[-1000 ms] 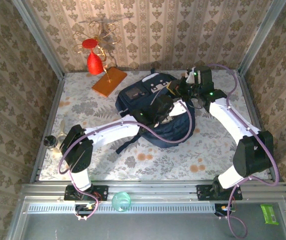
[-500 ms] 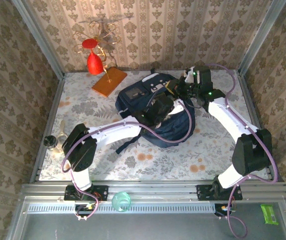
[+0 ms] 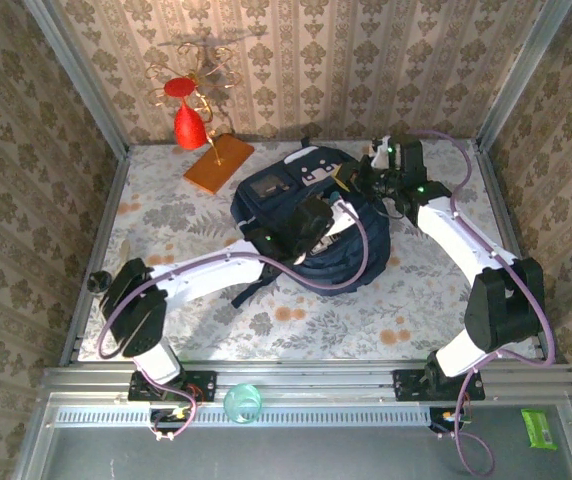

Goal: Pack books, pencil case, and school supplies into a backpack

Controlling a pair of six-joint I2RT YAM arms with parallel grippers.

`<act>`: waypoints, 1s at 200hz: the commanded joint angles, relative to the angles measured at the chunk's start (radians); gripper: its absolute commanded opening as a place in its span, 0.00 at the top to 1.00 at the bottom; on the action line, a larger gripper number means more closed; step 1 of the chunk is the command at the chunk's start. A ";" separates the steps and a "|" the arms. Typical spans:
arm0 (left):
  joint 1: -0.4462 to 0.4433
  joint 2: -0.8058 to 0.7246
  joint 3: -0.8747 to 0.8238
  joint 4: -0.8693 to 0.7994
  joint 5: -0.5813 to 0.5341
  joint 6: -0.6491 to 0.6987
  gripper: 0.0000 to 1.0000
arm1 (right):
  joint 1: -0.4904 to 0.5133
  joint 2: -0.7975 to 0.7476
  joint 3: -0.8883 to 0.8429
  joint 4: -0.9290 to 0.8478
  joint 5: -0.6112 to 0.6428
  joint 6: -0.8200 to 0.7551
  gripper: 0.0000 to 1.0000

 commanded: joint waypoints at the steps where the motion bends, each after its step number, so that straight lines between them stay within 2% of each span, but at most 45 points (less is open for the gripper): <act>1: 0.008 -0.085 -0.039 -0.071 0.158 -0.130 0.38 | -0.017 -0.048 -0.038 0.054 -0.004 -0.039 0.93; 17: 0.011 -0.134 -0.076 -0.094 0.311 -0.160 0.37 | -0.025 -0.067 -0.078 0.038 0.013 -0.058 0.92; 35: 0.027 -0.206 -0.153 -0.089 0.534 -0.184 0.37 | -0.035 -0.100 -0.144 0.011 0.039 -0.088 0.91; 56: 0.076 -0.288 -0.253 -0.010 0.706 -0.299 0.37 | -0.040 -0.146 -0.225 -0.038 0.083 -0.144 0.90; 74: 0.143 -0.339 -0.310 0.048 0.714 -0.447 0.37 | -0.041 -0.166 -0.285 -0.067 0.113 -0.186 0.87; 103: 0.302 -0.335 -0.307 0.018 0.625 -0.740 0.35 | -0.045 -0.227 -0.308 -0.132 0.121 -0.273 0.73; 113: 0.364 -0.309 -0.292 -0.011 0.627 -0.842 0.34 | -0.045 -0.243 -0.305 -0.167 0.125 -0.313 0.68; 127: 0.439 -0.255 -0.271 -0.012 0.686 -0.934 0.34 | -0.042 -0.266 -0.304 -0.222 0.143 -0.367 0.62; 142: 0.480 -0.179 -0.225 0.002 0.755 -0.966 0.33 | -0.035 -0.287 -0.318 -0.247 0.155 -0.391 0.59; 165: 0.486 -0.054 -0.122 -0.023 0.826 -0.955 0.33 | -0.027 -0.296 -0.360 -0.193 0.124 -0.352 0.55; 200: 0.490 0.082 -0.008 -0.095 0.804 -0.910 0.37 | -0.018 -0.286 -0.360 -0.154 0.128 -0.337 0.54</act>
